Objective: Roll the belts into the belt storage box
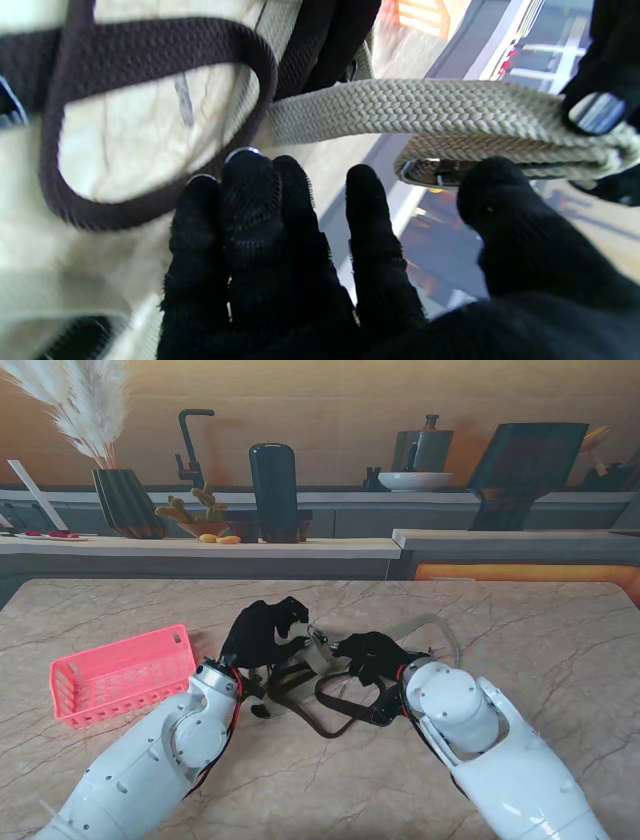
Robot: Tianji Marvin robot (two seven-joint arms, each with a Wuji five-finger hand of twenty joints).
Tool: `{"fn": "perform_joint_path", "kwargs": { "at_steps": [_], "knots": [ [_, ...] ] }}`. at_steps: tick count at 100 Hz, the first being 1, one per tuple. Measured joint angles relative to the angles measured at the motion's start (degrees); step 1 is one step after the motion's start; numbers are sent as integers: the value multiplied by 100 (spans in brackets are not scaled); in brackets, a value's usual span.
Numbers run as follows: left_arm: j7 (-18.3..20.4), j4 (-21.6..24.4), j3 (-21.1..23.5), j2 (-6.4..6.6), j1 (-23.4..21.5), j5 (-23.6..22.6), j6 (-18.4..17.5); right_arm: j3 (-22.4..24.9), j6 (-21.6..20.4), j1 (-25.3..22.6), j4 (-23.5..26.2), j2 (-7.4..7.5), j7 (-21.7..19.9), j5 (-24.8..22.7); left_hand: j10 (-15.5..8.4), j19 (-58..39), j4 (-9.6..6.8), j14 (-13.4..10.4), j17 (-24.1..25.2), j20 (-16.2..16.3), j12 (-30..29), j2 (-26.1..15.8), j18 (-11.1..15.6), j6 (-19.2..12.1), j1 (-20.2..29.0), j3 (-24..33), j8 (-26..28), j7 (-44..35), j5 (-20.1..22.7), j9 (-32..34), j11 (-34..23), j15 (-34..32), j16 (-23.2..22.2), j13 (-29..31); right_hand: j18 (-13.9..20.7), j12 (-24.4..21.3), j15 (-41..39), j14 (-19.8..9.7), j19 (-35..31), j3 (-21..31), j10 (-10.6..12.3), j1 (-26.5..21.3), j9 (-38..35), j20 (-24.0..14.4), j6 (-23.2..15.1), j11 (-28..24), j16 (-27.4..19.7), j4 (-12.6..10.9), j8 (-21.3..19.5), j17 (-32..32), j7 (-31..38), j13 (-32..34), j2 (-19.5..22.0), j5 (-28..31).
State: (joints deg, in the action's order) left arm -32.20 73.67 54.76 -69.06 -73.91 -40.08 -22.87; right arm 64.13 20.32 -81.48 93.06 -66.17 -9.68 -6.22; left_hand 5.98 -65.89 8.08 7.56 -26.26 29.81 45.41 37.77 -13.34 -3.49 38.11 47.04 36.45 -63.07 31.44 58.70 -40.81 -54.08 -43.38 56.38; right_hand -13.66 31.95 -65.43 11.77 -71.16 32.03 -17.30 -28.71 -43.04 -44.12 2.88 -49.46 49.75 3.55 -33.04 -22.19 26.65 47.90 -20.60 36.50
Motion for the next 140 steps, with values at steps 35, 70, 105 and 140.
{"fn": "perform_joint_path", "kwargs": {
  "at_steps": [35, 70, 105, 140],
  "knots": [
    [375, 236, 126, 3, -125, 340, 59, -173, -3288, 63, -955, 153, 1384, -2231, 1, 0, -46, 0, 0, -13, 93, 0, -6, 0, -1, 5, 9, 35, 0, 0, 0, -1, -70, 1, 389, -281, 1374, -864, 1158, 428, 794, 49, 1264, 341, -634, 487, -641, 24, 153, -82, 910, -670, -1543, -1709],
    [371, 227, 67, -1, -109, 348, 76, -694, -3868, 592, -1547, 87, 1954, -2486, 1, 1, -46, 0, 0, -13, 146, 0, -7, 0, -1, 8, 74, 49, 0, 1, 7, 5, -133, 1, 608, -276, 747, -1092, 1032, 291, 844, 54, 1259, 331, -483, 59, -435, 24, 383, -434, 1339, -476, -1543, -1755],
    [335, 214, 33, -15, -96, 361, 85, -1069, -3899, 933, -1751, -37, 2157, -2499, 1, 5, -49, 0, 0, -14, 246, 0, -13, 0, -1, 13, 83, 102, 0, 22, 36, 14, -137, 1, 675, -268, 100, -1148, 240, 2056, 858, 54, -79, 340, -554, -352, -409, 492, 1003, -1180, 2111, 637, -1541, -505],
    [114, 122, 6, -32, -58, 210, 90, -967, -3379, 828, -1447, -83, 1718, -1779, -17, 495, -331, 9, 758, 79, -439, -1080, -34, 461, -331, -839, 73, 1507, -743, -1598, 126, 643, -257, -1004, 524, -488, -18, -935, -107, 1423, 847, -913, -1539, 347, -346, -314, -406, 976, 2523, -1949, 2589, 1754, -1275, 318]
  ]
}}
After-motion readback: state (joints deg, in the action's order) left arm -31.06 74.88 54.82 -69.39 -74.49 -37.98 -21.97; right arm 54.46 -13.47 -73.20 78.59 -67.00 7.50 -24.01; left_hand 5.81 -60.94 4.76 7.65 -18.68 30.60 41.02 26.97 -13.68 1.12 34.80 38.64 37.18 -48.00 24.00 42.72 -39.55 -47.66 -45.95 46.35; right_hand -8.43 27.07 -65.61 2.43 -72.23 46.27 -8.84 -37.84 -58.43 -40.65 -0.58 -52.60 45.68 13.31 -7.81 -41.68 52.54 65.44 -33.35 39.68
